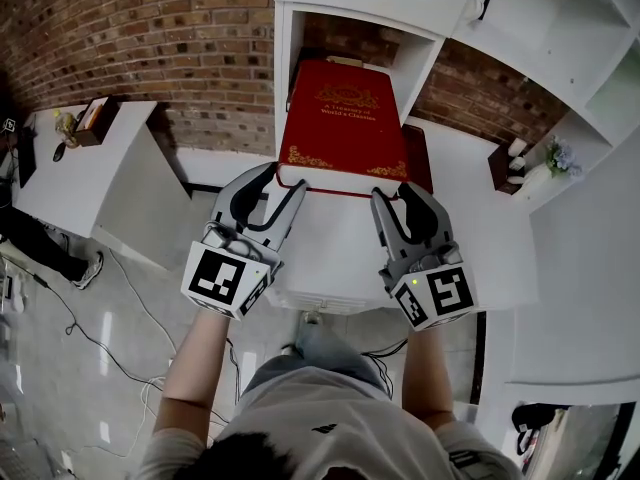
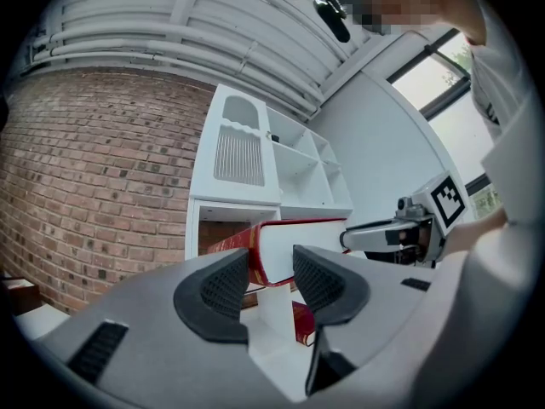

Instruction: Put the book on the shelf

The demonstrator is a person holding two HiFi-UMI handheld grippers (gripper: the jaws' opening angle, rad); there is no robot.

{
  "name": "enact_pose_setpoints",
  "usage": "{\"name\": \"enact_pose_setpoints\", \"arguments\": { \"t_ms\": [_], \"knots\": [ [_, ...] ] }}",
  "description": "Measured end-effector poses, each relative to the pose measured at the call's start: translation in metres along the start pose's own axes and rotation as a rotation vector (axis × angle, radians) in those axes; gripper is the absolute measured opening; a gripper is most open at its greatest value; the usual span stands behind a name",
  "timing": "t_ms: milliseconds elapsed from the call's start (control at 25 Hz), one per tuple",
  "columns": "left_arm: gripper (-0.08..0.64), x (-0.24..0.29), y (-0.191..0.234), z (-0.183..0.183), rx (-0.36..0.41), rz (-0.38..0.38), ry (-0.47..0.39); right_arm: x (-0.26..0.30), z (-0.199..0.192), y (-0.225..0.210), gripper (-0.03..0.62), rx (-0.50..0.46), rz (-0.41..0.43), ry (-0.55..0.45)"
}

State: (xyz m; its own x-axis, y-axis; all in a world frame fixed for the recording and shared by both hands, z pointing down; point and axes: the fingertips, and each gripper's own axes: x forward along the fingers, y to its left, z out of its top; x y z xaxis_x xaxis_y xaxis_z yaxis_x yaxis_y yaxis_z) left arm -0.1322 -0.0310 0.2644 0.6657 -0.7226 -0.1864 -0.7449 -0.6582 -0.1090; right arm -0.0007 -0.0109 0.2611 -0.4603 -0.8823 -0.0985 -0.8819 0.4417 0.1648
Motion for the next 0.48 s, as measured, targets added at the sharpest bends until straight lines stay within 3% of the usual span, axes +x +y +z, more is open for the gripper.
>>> {"name": "enact_pose_setpoints", "arguments": {
  "t_ms": [480],
  "knots": [
    [0.17, 0.06, 0.044, -0.016, 0.006, 0.029, 0.029, 0.067, -0.017, -0.043, 0.15, 0.032, 0.023, 0.004]
  ]
}}
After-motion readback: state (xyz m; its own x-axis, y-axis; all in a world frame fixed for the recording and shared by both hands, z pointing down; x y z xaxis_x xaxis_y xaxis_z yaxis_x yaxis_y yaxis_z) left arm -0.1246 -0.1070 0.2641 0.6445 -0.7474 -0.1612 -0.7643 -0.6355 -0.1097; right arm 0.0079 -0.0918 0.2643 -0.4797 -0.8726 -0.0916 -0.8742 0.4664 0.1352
